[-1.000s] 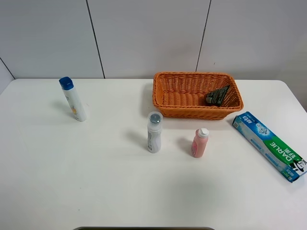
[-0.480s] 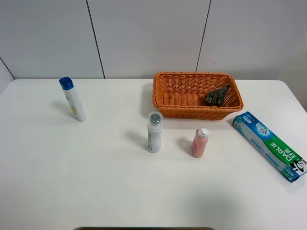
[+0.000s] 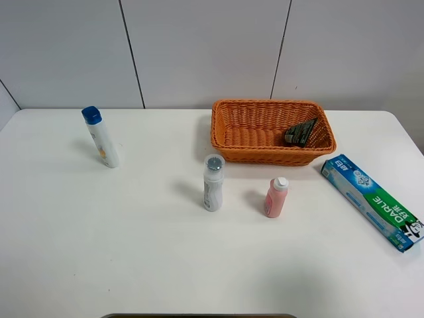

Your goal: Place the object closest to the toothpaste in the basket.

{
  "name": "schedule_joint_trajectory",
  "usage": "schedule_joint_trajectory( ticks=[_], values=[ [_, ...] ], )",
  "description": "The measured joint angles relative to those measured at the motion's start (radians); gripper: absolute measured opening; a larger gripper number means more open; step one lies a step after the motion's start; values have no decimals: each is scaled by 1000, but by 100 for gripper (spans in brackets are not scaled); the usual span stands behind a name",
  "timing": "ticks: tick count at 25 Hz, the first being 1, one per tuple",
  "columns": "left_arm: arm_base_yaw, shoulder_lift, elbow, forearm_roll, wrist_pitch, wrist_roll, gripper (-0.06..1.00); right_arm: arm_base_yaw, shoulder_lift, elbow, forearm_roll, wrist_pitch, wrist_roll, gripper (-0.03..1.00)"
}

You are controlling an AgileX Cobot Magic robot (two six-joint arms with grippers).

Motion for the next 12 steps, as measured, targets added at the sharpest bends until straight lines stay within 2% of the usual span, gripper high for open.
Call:
schedule_joint_trajectory(
  ticks=[12],
  values=[
    [0,0,0,0,0,0,94,0,0,0,0,0,0,64]
  ],
)
